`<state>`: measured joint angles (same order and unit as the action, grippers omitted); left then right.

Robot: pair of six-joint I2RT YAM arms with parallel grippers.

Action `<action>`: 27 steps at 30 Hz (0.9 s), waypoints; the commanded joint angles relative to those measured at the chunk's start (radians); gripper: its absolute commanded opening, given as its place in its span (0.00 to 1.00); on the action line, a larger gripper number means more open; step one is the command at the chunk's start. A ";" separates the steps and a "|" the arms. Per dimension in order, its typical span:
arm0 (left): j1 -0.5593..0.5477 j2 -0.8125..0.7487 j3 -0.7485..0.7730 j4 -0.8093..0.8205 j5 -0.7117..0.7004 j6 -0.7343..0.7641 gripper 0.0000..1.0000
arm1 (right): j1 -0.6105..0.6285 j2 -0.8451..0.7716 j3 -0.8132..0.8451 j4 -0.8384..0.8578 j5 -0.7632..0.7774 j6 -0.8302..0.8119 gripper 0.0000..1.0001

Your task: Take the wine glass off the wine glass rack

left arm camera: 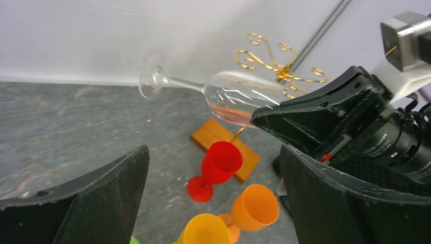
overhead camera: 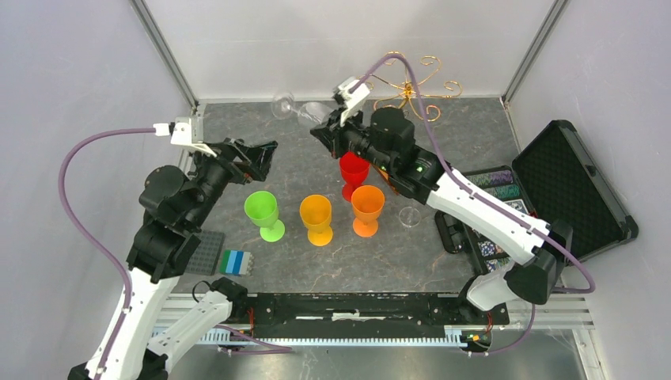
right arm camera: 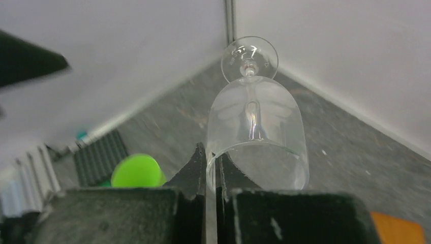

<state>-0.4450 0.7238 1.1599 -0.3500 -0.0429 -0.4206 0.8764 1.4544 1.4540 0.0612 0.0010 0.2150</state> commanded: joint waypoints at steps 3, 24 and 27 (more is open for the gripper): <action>-0.001 -0.013 0.061 -0.197 -0.120 0.143 1.00 | 0.045 0.128 0.257 -0.469 0.018 -0.351 0.00; 0.001 -0.008 0.017 -0.278 -0.154 0.181 1.00 | 0.098 0.489 0.605 -1.038 0.136 -0.501 0.00; 0.000 -0.017 0.014 -0.313 -0.158 0.182 1.00 | 0.097 0.517 0.603 -1.040 0.143 -0.507 0.00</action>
<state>-0.4450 0.7242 1.1820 -0.6197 -0.1764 -0.2901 0.9726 1.9480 2.0083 -0.9703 0.1181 -0.2581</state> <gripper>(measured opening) 0.994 0.039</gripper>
